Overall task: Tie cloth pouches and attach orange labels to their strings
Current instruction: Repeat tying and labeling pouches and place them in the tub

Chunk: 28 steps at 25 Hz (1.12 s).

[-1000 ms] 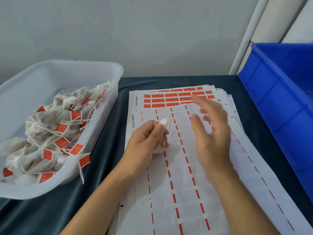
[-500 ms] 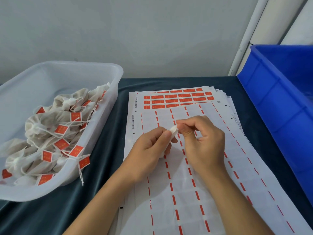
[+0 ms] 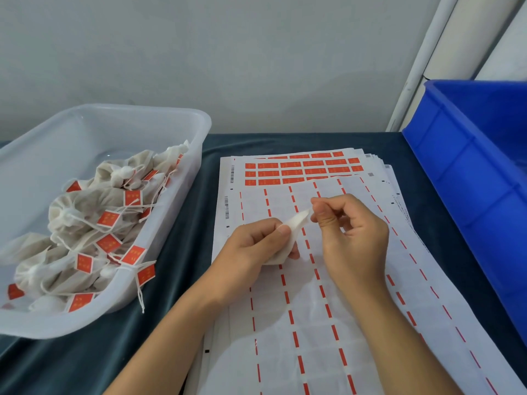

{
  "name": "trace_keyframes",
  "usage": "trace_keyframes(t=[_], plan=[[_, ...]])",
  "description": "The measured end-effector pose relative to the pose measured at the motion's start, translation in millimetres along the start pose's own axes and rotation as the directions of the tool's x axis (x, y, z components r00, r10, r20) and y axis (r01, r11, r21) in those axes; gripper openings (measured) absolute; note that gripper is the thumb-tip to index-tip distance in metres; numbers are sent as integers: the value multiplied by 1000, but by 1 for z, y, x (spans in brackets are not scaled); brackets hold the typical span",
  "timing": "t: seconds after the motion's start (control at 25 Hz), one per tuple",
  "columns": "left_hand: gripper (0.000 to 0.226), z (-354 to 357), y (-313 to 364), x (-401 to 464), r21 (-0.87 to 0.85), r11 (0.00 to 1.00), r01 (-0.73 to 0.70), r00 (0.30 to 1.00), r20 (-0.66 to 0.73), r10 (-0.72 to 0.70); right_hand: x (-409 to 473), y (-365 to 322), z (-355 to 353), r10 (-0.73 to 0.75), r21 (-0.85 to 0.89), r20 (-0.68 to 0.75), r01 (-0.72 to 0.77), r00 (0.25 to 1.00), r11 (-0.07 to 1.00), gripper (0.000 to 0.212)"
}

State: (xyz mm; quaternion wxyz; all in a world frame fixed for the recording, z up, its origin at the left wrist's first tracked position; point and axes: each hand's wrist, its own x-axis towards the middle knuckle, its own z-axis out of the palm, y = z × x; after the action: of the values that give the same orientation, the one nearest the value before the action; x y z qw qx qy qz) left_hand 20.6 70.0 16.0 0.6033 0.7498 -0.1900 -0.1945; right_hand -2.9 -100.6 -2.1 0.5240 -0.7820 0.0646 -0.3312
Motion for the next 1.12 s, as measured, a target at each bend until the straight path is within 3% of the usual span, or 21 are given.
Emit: trace_keyframes(t=[0.28,0.48,0.64,0.76,0.84,1.0,1.12], plan=[[38,-6,-6,-2,-192,981,-23,995,-95,5,-3,-2,3,17,-28,111,-14,994,1000,8],[36,-6,-8,4,-336,941,-43,980,-196,-25,-8,-2,8,-182,-150,255,225,950,963,13],[29,-1,-6,6,-135,990,-50,965,-262,13,-10,0,8,-322,-164,286,378,902,911,18],[32,1,-7,4,27,998,-65,977,-204,69,-8,-1,7,-370,-147,230,408,900,901,19],[29,2,-7,2,100,992,-82,985,-145,96,-6,-3,5,-311,-117,210,339,927,933,20],[14,3,-9,2,243,968,-65,978,-176,110,-6,-7,5,7,90,322,-37,947,995,20],[10,9,-11,0,303,953,-32,958,-262,115,-6,-3,5,28,98,320,-63,947,993,8]])
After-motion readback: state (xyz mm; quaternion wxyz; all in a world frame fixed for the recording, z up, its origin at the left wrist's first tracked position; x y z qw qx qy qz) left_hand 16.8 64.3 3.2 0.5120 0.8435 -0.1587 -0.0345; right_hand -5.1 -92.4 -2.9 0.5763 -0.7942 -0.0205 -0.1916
